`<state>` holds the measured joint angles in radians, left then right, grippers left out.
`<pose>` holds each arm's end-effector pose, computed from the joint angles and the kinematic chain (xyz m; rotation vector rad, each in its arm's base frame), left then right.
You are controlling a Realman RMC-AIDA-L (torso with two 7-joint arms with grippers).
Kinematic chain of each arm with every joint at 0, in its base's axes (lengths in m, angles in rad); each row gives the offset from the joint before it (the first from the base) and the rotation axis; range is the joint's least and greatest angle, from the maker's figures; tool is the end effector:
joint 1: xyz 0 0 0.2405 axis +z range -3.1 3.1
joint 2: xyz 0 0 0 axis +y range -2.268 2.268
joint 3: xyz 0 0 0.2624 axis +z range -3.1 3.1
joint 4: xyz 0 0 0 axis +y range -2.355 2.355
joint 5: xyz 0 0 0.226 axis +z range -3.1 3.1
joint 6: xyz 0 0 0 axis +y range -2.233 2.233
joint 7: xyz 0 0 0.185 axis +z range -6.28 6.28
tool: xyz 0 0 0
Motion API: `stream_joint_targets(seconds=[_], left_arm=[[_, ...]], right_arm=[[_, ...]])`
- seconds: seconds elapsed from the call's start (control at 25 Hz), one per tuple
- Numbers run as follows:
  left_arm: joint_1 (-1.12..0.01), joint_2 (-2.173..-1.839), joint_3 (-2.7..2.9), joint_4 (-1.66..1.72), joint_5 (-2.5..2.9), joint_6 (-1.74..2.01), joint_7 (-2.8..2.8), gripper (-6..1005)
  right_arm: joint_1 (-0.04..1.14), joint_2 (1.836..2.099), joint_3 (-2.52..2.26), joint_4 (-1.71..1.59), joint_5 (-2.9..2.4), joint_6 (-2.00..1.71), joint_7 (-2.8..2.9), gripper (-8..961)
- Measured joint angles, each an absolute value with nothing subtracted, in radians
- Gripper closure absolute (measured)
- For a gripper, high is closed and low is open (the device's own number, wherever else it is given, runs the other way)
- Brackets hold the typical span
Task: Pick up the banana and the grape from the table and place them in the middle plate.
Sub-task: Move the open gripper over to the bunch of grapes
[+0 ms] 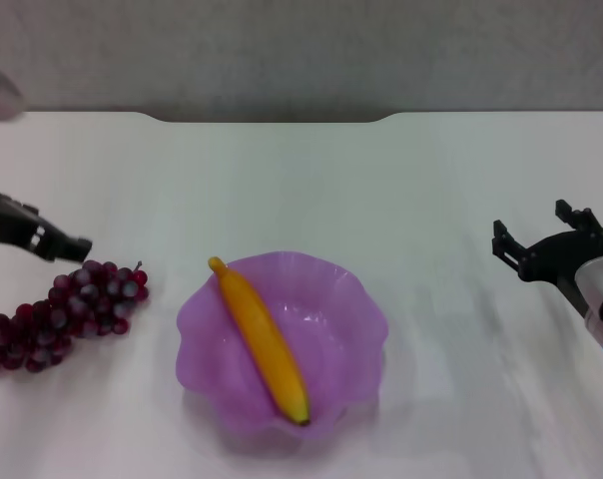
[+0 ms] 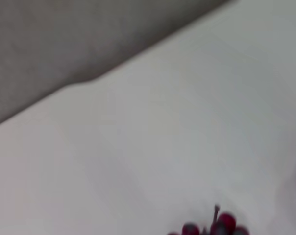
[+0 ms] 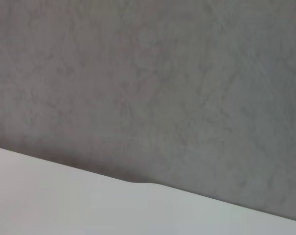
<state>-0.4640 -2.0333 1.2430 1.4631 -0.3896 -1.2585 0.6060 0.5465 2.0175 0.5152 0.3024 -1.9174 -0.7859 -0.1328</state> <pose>-0.2512 0.4289 0.0569 -2.1523 -0.8145 0.3287 0.3353 0.4151 -0.0762 -1.8204 0.5506 0.3564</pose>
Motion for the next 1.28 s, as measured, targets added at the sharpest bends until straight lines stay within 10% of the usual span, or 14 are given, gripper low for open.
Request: stream_joint_targets(seconds=[1.28], left_arm=[[-0.598, -2.038, 1.466, 1.142, -0.100, -1.250, 0.453, 201]], right_arm=[[0.550, 2.019, 0.506, 0.301, -1.918, -0.787, -0.130, 65]])
